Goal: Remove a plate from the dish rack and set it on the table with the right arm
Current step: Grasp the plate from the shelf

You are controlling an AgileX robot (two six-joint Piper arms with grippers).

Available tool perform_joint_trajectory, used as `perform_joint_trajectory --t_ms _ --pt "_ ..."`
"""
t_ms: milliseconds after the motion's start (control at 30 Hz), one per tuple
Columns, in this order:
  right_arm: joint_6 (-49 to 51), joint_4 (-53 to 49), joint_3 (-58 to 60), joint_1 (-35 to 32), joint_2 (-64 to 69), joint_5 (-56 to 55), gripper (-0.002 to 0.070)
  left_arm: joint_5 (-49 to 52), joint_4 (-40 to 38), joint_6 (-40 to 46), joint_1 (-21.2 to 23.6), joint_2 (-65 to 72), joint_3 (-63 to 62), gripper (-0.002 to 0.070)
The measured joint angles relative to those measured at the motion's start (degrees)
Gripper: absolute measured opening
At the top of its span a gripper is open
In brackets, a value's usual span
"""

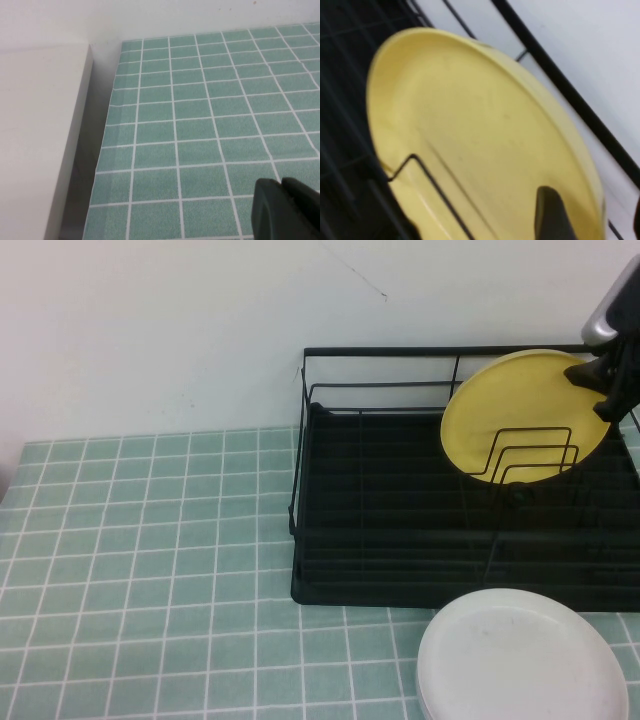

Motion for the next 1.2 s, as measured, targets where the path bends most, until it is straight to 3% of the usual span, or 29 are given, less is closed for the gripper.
perform_joint_trajectory --t_ms 733,833,1000,1200 --pt "-12.1 10.0 -2.8 0.0 6.5 -1.7 0.0331 0.0 0.0 0.0 0.0 0.0 0.0 -0.0004" --pt "-12.7 10.5 -2.9 0.0 6.7 -1.5 0.0297 0.0 0.0 0.0 0.0 0.0 0.0 -0.0004" --pt "-13.5 10.4 -2.9 0.1 6.7 -0.7 0.0173 0.0 0.0 0.0 0.0 0.0 0.0 -0.0004" --pt "-12.9 9.7 -2.9 0.1 4.4 1.0 0.014 0.0 0.0 0.0 0.0 0.0 0.0 -0.0004"
